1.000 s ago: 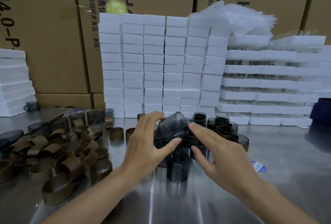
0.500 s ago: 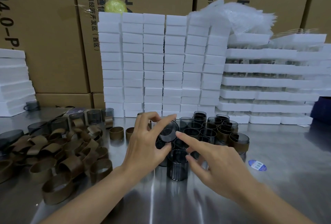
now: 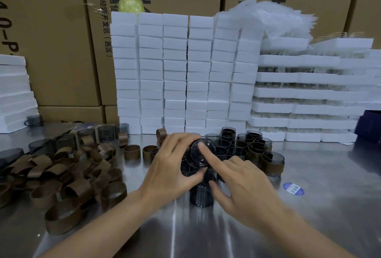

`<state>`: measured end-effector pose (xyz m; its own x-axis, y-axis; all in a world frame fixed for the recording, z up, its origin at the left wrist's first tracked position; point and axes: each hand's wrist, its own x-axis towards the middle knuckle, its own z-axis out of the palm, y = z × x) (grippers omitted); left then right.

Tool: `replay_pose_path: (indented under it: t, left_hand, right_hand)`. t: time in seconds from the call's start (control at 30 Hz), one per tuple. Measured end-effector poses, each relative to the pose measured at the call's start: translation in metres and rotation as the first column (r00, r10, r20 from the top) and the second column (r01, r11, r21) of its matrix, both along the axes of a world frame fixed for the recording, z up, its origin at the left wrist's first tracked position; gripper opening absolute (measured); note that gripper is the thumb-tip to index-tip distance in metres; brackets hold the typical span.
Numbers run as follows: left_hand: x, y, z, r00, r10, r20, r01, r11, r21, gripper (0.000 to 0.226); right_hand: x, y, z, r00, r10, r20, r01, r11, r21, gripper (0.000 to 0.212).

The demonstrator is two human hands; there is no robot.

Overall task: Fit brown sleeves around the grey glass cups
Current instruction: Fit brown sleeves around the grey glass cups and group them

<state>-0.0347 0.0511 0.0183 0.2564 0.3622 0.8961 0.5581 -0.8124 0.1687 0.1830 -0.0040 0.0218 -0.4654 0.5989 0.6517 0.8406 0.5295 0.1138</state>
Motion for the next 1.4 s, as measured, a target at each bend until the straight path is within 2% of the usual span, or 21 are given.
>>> replay_pose_path:
  t: [0.13,0.27,0.37,0.5,0.73,0.97,1.13,1.27,1.33,1.4]
  left_hand:
    - [0.0,-0.001,0.001,0.999,-0.017,0.027,0.017,1.0,-0.008,0.064]
    - [-0.001,0.001,0.0,0.994,-0.036,0.101,0.042,0.997,-0.061,0.067]
    - [-0.003,0.002,-0.002,0.979,-0.058,0.193,0.088,0.984,-0.152,0.069]
    - [-0.002,0.003,-0.001,0.989,-0.085,0.122,0.099,0.988,-0.115,0.066]
    - [-0.002,-0.004,0.003,0.975,-0.133,0.18,0.18,0.943,-0.279,0.05]
    - [0.001,-0.007,0.006,0.956,-0.16,0.247,0.232,0.926,-0.297,0.063]
    - [0.003,-0.007,0.007,0.912,-0.157,0.379,0.294,0.895,-0.335,0.072]
    - [0.013,-0.012,0.008,0.839,-0.169,0.517,0.413,0.817,-0.402,0.073]
    - [0.02,-0.015,0.012,0.789,-0.185,0.586,0.488,0.768,-0.415,0.082]
    - [0.024,-0.016,0.021,0.785,-0.168,0.596,0.506,0.728,-0.462,0.091]
  right_hand:
    - [0.0,0.0,0.004,0.998,0.03,0.052,-0.031,0.999,0.019,0.084]
    - [0.004,0.003,0.004,0.992,-0.043,-0.117,0.043,0.999,0.001,0.088]
    - [0.007,0.004,0.0,0.982,-0.027,-0.185,0.016,0.998,-0.059,0.089]
    - [0.005,0.004,-0.002,0.987,-0.001,-0.159,-0.015,0.995,-0.104,0.086]
    - [0.0,0.002,-0.002,0.992,0.043,-0.122,-0.049,0.998,-0.046,0.088]
    - [-0.007,-0.001,0.001,0.998,-0.002,-0.055,0.006,0.998,0.068,0.091]
    - [-0.008,-0.001,0.005,0.995,-0.08,-0.066,0.085,0.993,0.077,0.09]
    - [-0.014,-0.005,0.004,0.997,-0.02,-0.071,0.025,0.997,0.072,0.093]
    - [-0.014,-0.005,0.008,0.992,-0.026,-0.122,0.037,0.996,0.087,0.092]
    - [-0.014,-0.004,0.012,0.988,-0.029,-0.154,0.047,0.992,0.114,0.091]
